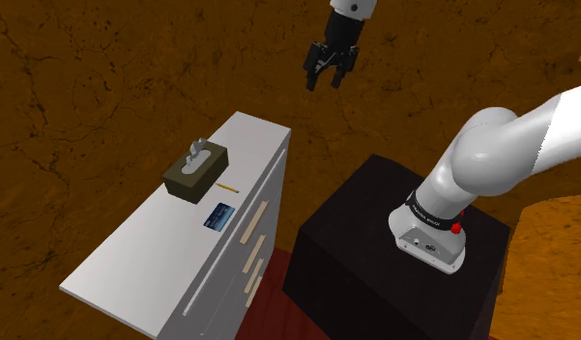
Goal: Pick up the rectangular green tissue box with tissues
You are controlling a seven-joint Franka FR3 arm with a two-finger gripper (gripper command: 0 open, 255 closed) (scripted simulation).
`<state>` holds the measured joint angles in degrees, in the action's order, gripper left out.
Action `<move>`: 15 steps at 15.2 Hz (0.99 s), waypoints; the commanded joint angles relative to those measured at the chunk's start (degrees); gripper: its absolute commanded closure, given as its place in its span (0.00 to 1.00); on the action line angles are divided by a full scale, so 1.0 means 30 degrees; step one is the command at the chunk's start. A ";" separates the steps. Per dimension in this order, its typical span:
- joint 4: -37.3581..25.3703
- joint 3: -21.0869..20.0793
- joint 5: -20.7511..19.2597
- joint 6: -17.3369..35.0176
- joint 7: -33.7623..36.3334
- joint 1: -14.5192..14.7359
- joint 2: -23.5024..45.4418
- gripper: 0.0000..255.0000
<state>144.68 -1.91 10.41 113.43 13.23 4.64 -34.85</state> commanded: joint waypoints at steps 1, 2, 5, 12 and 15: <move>0.0054 -0.0686 0.0664 0.1586 0.0611 0.0486 0.1081 0.00; 0.0079 -0.0910 0.0911 0.2265 0.0770 0.0655 0.1555 0.00; -0.0022 -0.1568 0.1599 0.4275 0.1223 0.1152 0.3111 0.00; -0.1264 -0.3025 0.2707 0.8628 0.2258 0.2129 0.7332 0.00; -0.2198 -0.3585 0.2837 1.0269 0.2789 0.2466 0.9294 0.00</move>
<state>139.37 -12.25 18.84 142.75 21.19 11.82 -9.04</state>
